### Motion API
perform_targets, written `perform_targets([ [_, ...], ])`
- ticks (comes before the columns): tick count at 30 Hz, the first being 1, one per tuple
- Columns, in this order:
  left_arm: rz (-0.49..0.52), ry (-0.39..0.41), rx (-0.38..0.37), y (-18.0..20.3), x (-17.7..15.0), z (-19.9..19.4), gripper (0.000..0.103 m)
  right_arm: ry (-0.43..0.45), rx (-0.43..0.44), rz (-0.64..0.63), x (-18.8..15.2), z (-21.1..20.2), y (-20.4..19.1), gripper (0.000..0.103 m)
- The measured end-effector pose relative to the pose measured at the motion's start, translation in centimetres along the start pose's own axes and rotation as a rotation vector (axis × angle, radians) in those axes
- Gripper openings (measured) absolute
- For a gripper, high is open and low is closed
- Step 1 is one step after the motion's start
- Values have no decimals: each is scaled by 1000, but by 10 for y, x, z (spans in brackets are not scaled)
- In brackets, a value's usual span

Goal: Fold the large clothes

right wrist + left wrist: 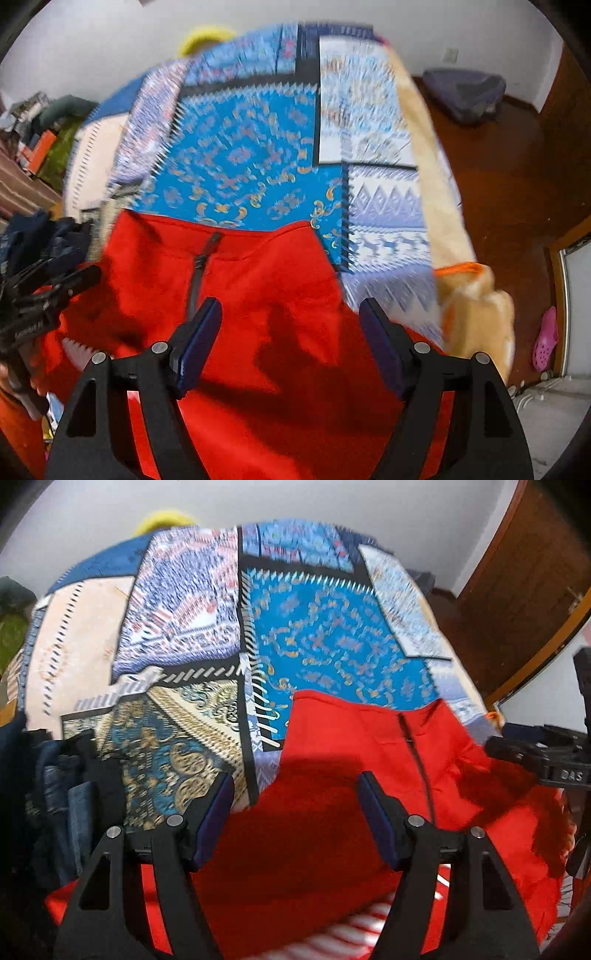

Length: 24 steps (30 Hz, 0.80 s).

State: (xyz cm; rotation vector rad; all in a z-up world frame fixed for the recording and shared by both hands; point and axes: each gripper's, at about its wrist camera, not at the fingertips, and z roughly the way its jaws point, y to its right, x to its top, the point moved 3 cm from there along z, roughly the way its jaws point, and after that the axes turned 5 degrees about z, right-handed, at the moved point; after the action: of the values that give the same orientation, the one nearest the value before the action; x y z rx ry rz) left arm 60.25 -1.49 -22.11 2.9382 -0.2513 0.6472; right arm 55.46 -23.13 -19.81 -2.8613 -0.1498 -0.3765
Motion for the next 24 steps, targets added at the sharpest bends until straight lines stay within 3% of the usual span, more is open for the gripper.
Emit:
perform_targets([
  [4,25,9,-51,6,0,14,65,-89,6,47,12,44,5,73],
  [6,75,24,-50,14,-1,15,41,-107,74,107,10,57,8,73],
  [7,103,37,-32,20,-2,15,35,-81,78,117,9,55,9,65],
  [8,129,47,-28,24,-2,15,23,-57,78,112,8,52,7,59],
  [9,144,57,-21,26,-2,14,13,-44,88,108,7,48,6,43],
  [10,158,68,-8,28,0,12,11,-36,114,110,5,42,3,24],
  [12,150,77,23,28,6,9,7,-9,125,106,5,28,-3,14],
  [18,119,191,32,34,32,-46,6,235,83,14,9,-65,-33,13],
  [22,123,276,-21,42,21,-105,6,321,77,-58,-13,-115,-43,13],
  [24,151,296,-45,47,3,-128,6,342,100,-84,-40,-135,-43,13],
])
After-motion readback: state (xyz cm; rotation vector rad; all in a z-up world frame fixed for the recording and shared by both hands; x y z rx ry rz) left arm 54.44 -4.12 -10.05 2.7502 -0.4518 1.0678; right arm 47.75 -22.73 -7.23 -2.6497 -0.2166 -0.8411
